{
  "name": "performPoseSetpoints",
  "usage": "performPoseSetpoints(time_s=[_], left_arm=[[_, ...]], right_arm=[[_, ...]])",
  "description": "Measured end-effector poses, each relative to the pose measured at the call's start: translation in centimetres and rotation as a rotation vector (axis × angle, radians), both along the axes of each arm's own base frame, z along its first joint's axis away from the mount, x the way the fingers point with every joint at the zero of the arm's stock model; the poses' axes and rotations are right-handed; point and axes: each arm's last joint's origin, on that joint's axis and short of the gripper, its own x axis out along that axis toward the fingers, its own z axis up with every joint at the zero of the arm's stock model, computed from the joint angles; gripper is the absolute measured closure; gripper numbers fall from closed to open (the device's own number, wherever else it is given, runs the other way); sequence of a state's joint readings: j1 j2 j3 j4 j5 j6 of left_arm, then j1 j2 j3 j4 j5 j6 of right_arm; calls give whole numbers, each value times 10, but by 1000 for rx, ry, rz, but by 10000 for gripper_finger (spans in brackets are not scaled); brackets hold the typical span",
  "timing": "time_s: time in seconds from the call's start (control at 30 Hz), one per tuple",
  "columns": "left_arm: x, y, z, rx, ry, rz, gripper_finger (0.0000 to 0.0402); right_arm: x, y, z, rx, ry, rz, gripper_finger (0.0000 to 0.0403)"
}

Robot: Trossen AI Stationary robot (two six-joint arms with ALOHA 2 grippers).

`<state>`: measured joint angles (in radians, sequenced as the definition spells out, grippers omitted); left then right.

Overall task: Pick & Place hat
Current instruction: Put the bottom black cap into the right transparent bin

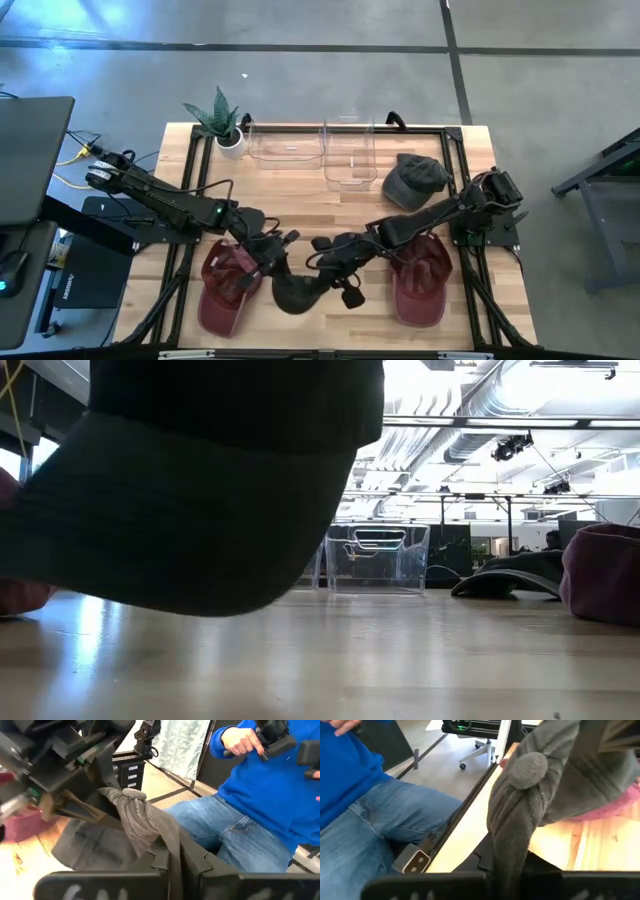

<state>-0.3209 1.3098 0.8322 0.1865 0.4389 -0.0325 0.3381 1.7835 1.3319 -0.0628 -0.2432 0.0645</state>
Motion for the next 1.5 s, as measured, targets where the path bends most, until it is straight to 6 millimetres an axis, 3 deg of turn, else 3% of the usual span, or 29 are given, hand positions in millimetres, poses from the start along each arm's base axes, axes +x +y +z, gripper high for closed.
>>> performPoseSetpoints(time_s=[0.3, 0.5, 0.77, 1.17, 1.5], left_arm=[[5, -1, -7, 13, 28, 29, 224], [17, -5, -30, 29, 107, 1, 192], [17, -12, -34, -49, 103, -246, 241], [12, -13, -28, -98, 106, -375, 361], [13, -14, -26, -102, 69, -375, 385]], right_arm=[[-7, -5, 15, -19, -32, -23, 400], [-9, -6, 15, -29, -16, -23, 400], [-12, -6, 14, -30, 22, -20, 400], [-26, 2, 23, 77, 92, 131, 396], [-20, -1, 30, 87, -1, 142, 389]])
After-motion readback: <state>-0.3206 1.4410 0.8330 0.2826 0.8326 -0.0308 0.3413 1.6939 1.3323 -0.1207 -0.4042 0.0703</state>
